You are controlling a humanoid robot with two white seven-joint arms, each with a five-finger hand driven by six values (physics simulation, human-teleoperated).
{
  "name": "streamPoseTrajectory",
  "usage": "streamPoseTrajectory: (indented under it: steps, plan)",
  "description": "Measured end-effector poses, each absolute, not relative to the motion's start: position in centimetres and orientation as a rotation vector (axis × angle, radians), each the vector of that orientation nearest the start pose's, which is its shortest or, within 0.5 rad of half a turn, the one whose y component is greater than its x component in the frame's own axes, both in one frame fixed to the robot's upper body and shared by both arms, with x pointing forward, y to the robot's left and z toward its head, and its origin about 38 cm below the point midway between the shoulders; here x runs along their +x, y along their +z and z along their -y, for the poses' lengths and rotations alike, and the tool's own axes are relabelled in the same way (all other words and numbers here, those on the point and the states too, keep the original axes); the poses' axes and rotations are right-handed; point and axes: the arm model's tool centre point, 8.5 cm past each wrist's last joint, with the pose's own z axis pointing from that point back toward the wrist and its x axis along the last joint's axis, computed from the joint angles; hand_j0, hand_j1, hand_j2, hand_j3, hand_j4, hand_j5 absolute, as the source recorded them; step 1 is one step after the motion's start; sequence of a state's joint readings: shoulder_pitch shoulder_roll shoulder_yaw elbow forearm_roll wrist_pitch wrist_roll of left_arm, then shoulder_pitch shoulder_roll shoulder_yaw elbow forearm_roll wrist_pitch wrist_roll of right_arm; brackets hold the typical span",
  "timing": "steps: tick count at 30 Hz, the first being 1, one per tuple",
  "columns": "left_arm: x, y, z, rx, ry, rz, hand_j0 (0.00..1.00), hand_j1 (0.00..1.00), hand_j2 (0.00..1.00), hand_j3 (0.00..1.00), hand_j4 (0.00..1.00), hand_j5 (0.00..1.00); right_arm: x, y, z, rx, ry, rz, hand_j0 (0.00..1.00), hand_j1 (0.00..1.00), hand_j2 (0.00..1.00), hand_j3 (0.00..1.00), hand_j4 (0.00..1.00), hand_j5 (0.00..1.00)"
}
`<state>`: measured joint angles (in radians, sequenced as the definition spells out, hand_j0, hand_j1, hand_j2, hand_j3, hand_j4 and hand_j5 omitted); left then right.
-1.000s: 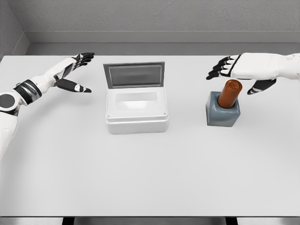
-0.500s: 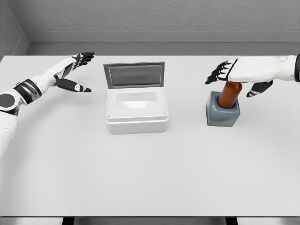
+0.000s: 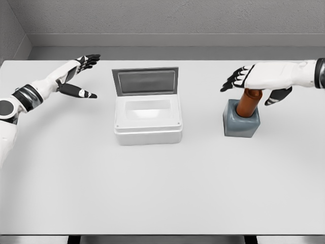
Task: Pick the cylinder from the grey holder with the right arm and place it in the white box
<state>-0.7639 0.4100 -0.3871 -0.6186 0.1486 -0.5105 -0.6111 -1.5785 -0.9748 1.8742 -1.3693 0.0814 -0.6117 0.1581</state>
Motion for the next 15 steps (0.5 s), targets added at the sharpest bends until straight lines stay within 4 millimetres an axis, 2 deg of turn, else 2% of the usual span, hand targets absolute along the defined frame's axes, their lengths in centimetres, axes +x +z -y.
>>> streamPoseTrajectory:
  steps: [6,11,15]
  plan:
    - [52.28,13.49,-33.89,-0.06,-0.944,1.553,1.0,1.0,1.0,1.0,1.0,1.0,45.87,26.87,31.0,0.495,-3.156,-1.748,0.99,0.99,0.99,0.99,0.99,0.99]
    - [52.26,13.83,-33.95,-0.055,-0.953,1.559,1.0,1.0,1.0,1.0,1.0,1.0,46.08,26.88,31.23,0.511,-3.163,-1.738,0.74,0.74,0.74,0.74,0.74,0.74]
    - [52.26,14.08,-33.99,-0.05,-0.963,1.563,1.0,1.0,1.0,1.0,1.0,1.0,46.11,26.79,31.43,0.518,-3.169,-1.727,0.71,0.71,0.71,0.71,0.71,0.71]
